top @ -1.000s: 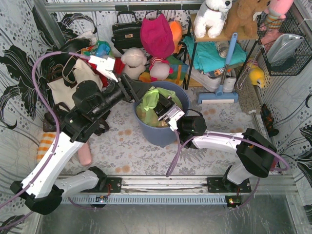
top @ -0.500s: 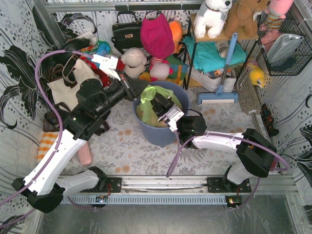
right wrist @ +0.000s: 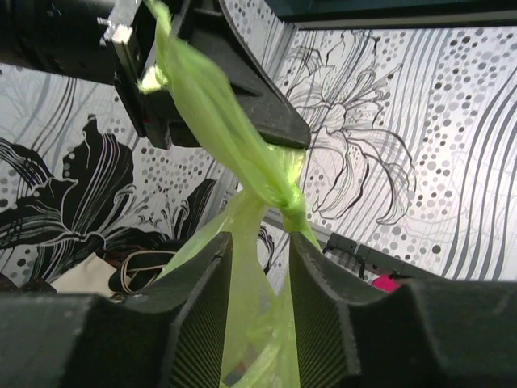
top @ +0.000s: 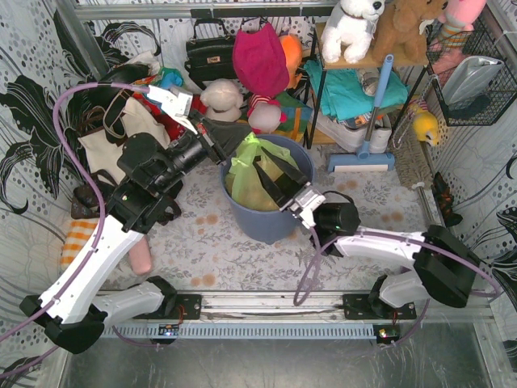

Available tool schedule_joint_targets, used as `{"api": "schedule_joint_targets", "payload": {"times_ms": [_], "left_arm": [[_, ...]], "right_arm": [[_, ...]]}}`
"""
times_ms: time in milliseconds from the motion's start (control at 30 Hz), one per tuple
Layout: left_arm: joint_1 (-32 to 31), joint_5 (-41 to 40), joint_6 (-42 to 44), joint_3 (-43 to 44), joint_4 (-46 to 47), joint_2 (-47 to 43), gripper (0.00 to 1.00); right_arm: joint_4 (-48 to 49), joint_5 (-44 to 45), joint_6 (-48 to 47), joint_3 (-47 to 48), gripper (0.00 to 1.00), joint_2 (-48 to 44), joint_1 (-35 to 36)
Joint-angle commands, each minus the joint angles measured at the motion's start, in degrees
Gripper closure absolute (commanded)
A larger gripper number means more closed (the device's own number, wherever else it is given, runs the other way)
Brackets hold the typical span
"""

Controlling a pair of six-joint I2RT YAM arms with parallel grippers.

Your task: Tie the trash bag

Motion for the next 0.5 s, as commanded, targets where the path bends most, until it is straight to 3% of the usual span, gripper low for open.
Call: {"api": "schedule_joint_targets", "payload": {"times_ms": [0,267,467], "left_arm": [[-0.3,5.83,3.62,-1.23,10.79,-0.42,0.99],[-0.35,12.43,3.8,-4.35,16.2,-0.4,0.99],[-0.32,13.07,3.37,-5.41,17.67,-0.61,0.99]], "right_arm": [[3.42,-2.18,2.23,-3.54,0.62,-6.97,0.49],[-6.4,-7.99,-2.72,-0.53,0.48,-10.45,0.86],[-12.92,-11.64,-6.79,4.58,0.45,-8.33,1.11]]}}
